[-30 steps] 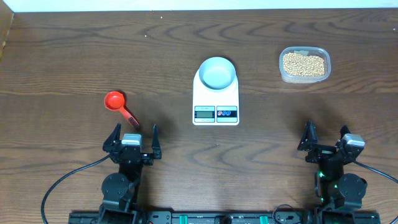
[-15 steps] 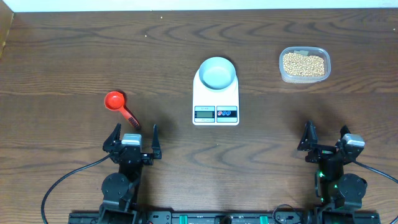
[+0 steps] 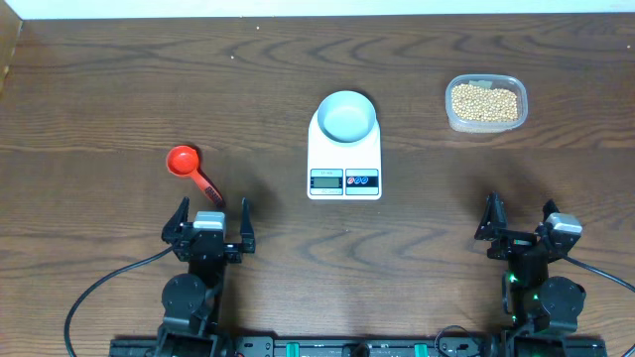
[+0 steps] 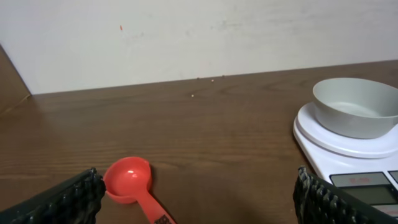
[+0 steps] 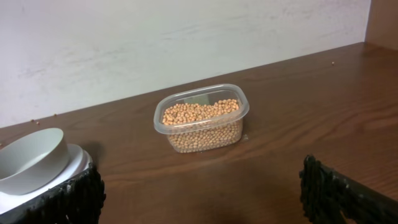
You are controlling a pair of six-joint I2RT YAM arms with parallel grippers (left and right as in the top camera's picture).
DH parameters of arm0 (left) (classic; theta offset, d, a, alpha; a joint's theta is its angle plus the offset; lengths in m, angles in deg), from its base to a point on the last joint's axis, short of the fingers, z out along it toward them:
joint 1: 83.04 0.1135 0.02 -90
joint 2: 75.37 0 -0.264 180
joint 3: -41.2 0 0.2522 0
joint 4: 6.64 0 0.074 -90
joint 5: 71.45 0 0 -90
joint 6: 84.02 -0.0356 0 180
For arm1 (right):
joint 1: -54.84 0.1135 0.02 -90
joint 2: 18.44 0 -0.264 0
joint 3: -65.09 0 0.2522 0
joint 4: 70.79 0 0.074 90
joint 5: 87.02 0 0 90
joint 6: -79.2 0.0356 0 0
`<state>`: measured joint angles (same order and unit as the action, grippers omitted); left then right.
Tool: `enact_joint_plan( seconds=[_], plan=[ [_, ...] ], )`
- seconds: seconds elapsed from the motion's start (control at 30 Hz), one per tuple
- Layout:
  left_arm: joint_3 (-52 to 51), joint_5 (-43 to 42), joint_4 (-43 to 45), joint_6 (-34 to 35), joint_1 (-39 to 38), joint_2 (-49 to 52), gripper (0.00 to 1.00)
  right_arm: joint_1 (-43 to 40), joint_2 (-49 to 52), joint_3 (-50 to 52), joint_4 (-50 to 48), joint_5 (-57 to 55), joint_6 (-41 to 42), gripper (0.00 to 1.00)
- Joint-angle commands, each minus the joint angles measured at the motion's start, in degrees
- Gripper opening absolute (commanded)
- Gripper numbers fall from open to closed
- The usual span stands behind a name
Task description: Scoop item into bowl and weigh 50g on scale
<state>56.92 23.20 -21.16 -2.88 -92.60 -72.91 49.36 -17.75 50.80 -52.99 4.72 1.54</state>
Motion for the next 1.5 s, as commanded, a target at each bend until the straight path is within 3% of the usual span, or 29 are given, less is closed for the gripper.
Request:
enact_joint_plan(
  seconds=[0.0,0.53,0.73,0.97,1.2,1.47],
  plan=[
    [5.27,0.96,0.09,-0.33,0.28,3.74,0.99,0.33,-0.31,0.22,0.07,0.33,-0.83,0.99],
    [30.53,-3.23,-1.18,-0.50,0.28,37.55,0.99,0.33,-0.31,0.22,0.07,0.33,-0.83,0.99],
    [45.38,-9.70,-10.21,-0.48,1.33,52.57,0.99,0.33,-0.31,0.22,0.07,0.33,-0.83,0.99],
    [60.70,-22.53,-23.78,0.35,8.26,66.14,0.99,0.33,-0.31,0.22,0.07,0.33,-0.83,0.99],
    [70.49,-41.94,-32.00,0.28,19.34,77.83,0.99,0.33,-0.31,0.22,0.07,0.33,-0.83,0.99],
    [70.49,-42.97,-33.11,0.31,26.21,83.19,0.99,0.33,-0.31,0.22,0.07,0.33,-0.83,0.99]
  ],
)
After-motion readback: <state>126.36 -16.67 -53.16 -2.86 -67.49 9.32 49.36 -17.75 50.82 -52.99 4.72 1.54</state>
